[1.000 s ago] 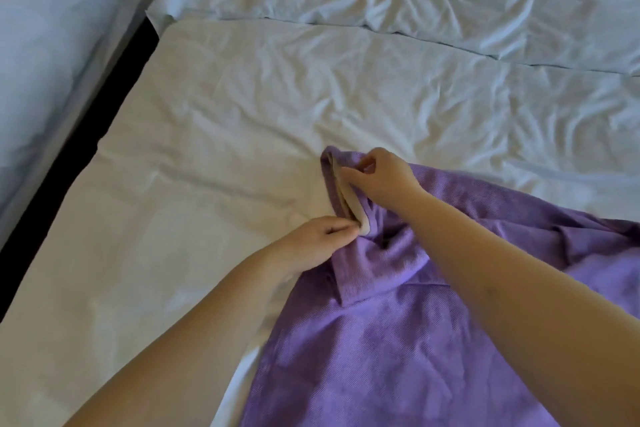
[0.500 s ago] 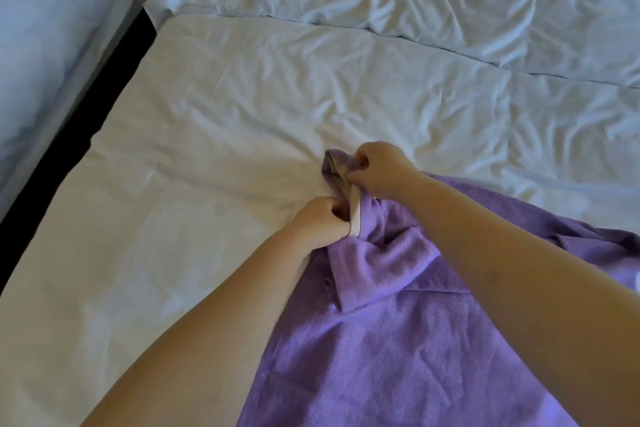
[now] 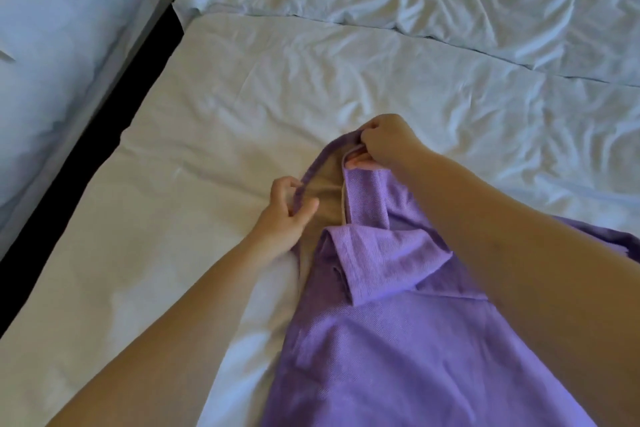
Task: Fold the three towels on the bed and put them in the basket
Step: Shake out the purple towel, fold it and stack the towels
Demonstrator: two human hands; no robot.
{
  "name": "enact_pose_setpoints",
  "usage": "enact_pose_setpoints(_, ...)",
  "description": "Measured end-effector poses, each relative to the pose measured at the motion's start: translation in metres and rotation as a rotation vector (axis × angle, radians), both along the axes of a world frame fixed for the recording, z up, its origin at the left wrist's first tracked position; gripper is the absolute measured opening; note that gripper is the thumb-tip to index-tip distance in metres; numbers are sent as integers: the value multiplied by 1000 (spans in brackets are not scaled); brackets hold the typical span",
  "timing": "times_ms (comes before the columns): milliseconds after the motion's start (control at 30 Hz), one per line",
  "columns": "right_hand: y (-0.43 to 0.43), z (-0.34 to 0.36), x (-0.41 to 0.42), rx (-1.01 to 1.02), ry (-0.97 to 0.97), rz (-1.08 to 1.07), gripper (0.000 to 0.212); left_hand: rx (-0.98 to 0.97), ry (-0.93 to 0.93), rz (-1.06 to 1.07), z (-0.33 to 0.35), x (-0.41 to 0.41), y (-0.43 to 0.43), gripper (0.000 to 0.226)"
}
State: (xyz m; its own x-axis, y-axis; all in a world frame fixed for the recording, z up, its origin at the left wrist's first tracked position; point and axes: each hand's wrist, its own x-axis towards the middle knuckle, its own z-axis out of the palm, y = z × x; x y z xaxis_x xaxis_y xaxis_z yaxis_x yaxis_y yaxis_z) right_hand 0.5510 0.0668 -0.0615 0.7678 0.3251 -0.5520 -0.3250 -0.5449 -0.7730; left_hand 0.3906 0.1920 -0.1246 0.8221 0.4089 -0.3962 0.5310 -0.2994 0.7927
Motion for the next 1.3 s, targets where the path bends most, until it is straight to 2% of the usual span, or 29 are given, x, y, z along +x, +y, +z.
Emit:
enact_pose_setpoints(67,6,-4,-6,18,31,75,19,35,-1,-108,2,-7,-8,15)
enact_pose_setpoints(133,9,-7,-12,23,55,125,8,-5,79,-147,5,-12,-18,22)
enact_pose_setpoints(200,7,-4,-17,77,85,152,31,-25,156,-155,5,-15,-25,31)
enact_pose_setpoints(233,3,-1,-19,88,50,181,43,41,170,-172,6,-17,-26,43)
enact_pose_setpoints(300,-10,8,-28,97,-103,306,45,197,129,-207,10,-25,-24,66)
enact_pose_setpoints(333,-20,11,-33,89,-155,407,42,249,73,-229,12,-28,-23,66)
enact_pose_setpoints(433,-59,13,-56,-23,-141,823,50,362,-55,-263,13,-34,-19,31)
enact_pose_setpoints(500,-79,7,-77,-149,-181,1015,72,289,-1,-231,8,-36,-19,25)
enact_pose_setpoints(567,-89,-6,-98,-256,-326,1043,81,40,139,-151,7,-39,-21,31)
enact_pose_setpoints(633,-89,-14,-111,-321,-558,979,58,-27,203,-143,4,-43,-23,31)
enact_pose_setpoints(700,-88,-13,-112,-324,-762,873,29,-62,165,-131,5,-49,-24,21)
enact_pose_setpoints(733,-90,-11,-108,-291,-810,793,21,-98,141,-102,9,-51,-26,25)
enact_pose_setpoints(800,-101,3,-100,-107,-711,578,19,-161,77,-4,11,-55,-29,26)
enact_pose_setpoints(867,-120,20,-90,46,-511,335,34,-78,61,16,13,-56,-32,17)
enact_pose_setpoints(933,-140,30,-82,81,-434,136,36,-61,100,14,13,-57,-39,5)
enact_pose_setpoints(1000,-156,35,-77,85,-420,-15,39,-187,154,6,14,-58,-50,5)
enact_pose_setpoints(1033,-161,39,-77,110,-393,-82,41,-189,183,-23,16,-59,-55,2)
enact_pose_setpoints(1100,-167,43,-78,130,-381,-155,44,-36,237,-133,19,-61,-64,38)
enact_pose_setpoints(1167,-168,42,-80,106,-392,-164,39,228,324,-231,25,-63,-73,80)
enact_pose_setpoints(1200,-168,40,-80,94,-392,-158,36,350,358,-274,28,-65,-78,93)
enact_pose_setpoints(1233,-166,38,-80,81,-388,-146,33,460,373,-321,27,-67,-83,97)
enact_pose_setpoints(1300,-158,34,-81,64,-383,-122,32,559,344,-362,26,-72,-87,87)
